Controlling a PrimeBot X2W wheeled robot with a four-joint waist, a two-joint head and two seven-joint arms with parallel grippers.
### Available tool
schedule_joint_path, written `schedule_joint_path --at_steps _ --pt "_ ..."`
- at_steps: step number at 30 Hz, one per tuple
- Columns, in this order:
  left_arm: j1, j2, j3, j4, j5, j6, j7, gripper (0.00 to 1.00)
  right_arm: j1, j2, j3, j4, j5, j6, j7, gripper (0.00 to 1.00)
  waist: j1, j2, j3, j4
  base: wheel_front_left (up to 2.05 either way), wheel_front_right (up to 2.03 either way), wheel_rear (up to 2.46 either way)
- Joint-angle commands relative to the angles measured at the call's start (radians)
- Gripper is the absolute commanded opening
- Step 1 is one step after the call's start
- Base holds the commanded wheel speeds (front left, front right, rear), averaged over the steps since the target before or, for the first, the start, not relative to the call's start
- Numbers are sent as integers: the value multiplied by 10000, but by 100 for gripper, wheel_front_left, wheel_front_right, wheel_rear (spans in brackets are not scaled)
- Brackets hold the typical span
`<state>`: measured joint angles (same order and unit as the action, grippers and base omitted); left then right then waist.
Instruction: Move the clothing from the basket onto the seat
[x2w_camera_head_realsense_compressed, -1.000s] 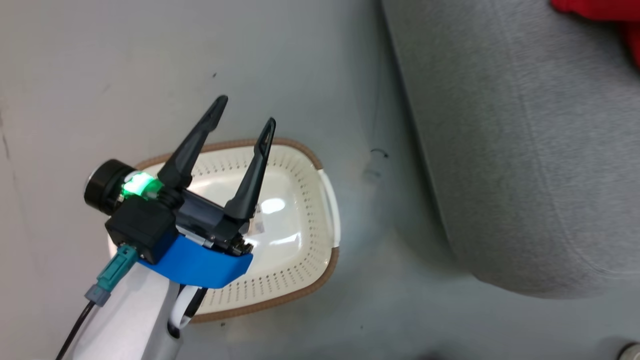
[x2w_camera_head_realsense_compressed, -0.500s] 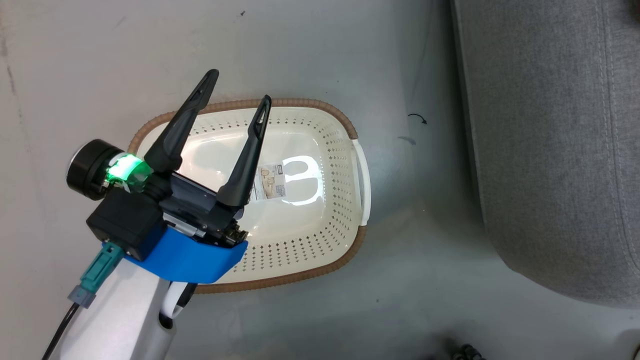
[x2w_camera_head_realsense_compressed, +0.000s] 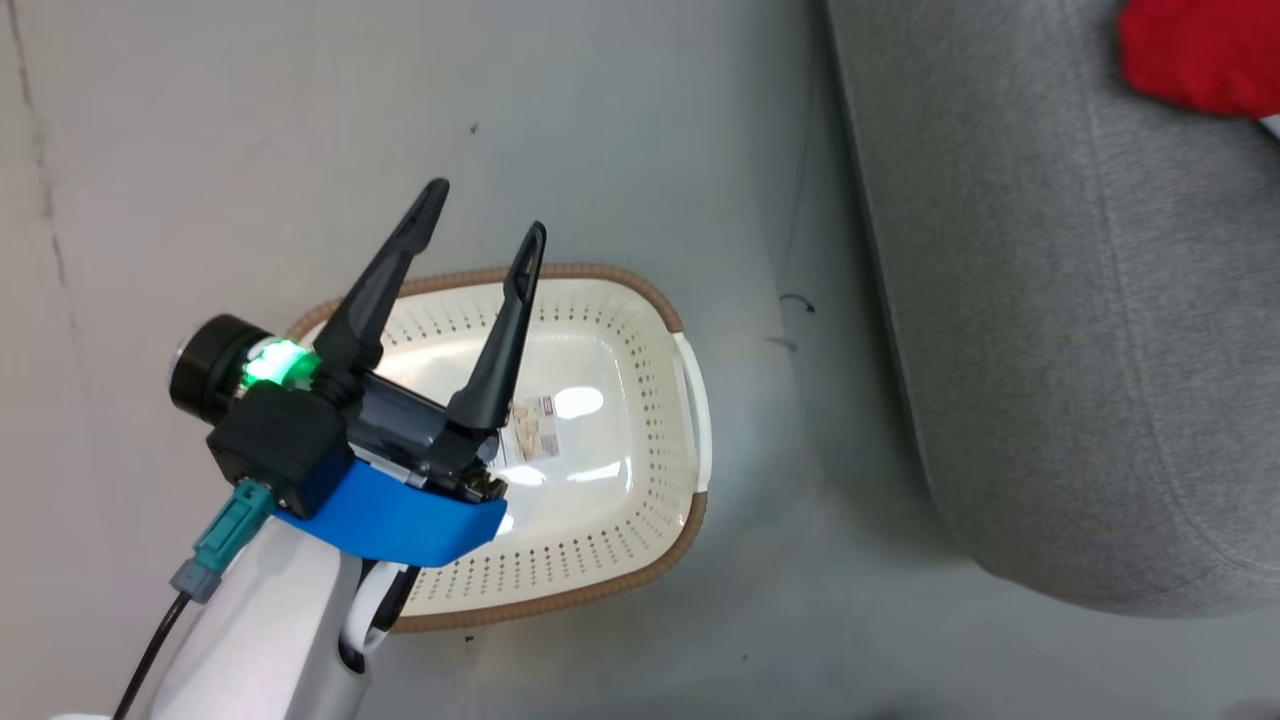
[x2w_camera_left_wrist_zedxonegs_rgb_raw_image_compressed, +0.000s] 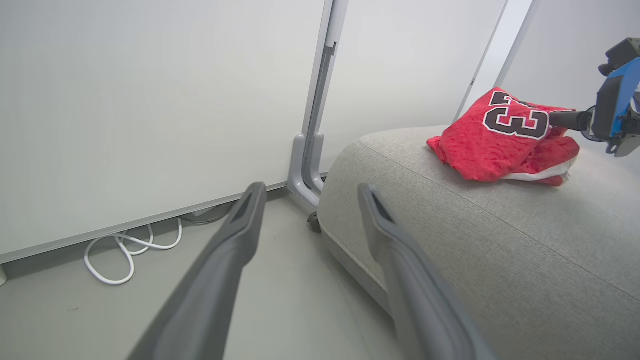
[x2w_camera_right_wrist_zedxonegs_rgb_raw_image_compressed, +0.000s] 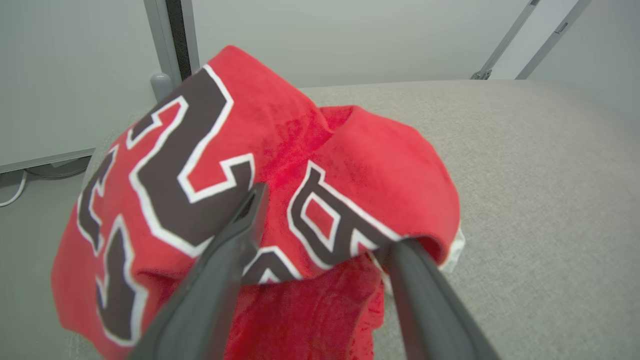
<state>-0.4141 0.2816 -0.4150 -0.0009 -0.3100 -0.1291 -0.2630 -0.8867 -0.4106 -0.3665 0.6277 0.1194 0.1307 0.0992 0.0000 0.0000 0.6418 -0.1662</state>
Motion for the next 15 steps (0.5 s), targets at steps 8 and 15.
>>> schedule_joint_path --at_steps 8,15 --pt "764 -269 338 611 -334 -19 -25 100 1729 804 375 -414 508 2 -338 100 0 0 -1888 -232 0 0 0" --pt "1577 -601 980 1155 -434 -19 -25 100 3495 1505 1183 -1543 395 3 -667 100 0 0 -3189 -321 0 0 0"
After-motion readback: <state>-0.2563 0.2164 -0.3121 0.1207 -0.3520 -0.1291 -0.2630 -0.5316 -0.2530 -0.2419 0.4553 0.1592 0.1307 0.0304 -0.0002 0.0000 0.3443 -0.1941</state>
